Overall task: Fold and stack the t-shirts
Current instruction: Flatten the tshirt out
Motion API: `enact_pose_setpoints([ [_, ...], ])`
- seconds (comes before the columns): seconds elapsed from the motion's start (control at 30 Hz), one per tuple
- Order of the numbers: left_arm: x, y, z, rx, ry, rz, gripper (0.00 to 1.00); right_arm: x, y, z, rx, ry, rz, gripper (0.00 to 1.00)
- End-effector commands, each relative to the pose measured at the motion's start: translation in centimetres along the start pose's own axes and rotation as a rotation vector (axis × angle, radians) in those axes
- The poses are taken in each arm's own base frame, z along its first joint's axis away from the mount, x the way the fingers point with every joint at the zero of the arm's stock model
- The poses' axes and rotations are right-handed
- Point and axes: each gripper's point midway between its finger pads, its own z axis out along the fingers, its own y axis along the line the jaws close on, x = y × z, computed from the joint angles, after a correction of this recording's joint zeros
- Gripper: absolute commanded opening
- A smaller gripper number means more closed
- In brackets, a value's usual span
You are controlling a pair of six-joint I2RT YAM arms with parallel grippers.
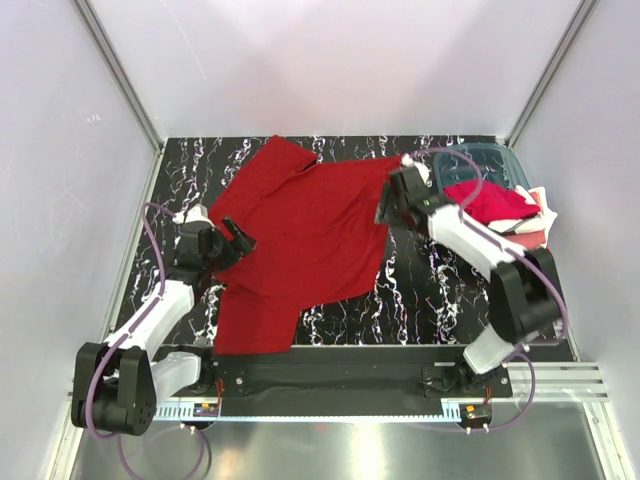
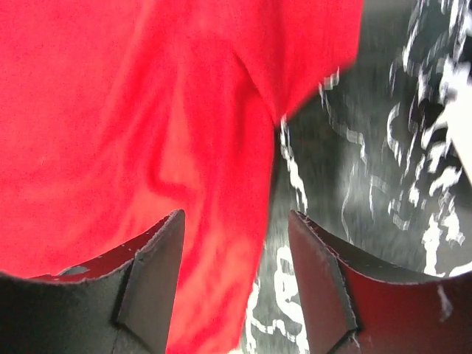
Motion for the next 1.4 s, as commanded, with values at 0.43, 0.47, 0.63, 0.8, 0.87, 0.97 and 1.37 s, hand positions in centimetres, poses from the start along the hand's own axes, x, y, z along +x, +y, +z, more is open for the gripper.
enact_pose_setpoints([
  [0.43,-0.7,6.0,1.4,-0.377,-0.003,-0.077,0.77,8.0,0.9,2.1,-0.2,0.088,0.163,0.7],
  [0.47,-0.7,6.2,1.3,-0.388,-0.008,-0.082,0.76,8.3,0.8,2.5,-0.193,0.1,0.164,0.7],
  [0.63,-0.2,7.0,1.5,-0.416,-0.004,-0.12,0.66,9.0,0.9,4.1,-0.165,0.136,0.155,0.58],
  [0.8,-0.6,6.7,1.6,-0.405,0.008,-0.113,0.55,9.0,1.1,4.0,-0.122,0.126,0.119,0.18],
  [0.87,-1.0,6.3,1.3,-0.383,-0.011,-0.099,0.54,8.1,0.9,2.8,-0.051,0.061,0.073,0.0],
  [0.97,-1.9,4.5,0.3,-0.309,-0.082,-0.064,0.55,6.4,1.6,0.5,0.034,-0.054,0.003,0.0],
  [1.37,-1.9,-0.8,-0.5,-0.092,-0.109,0.097,0.59,-0.8,13.9,3.1,-0.053,-0.051,-0.219,0.67],
])
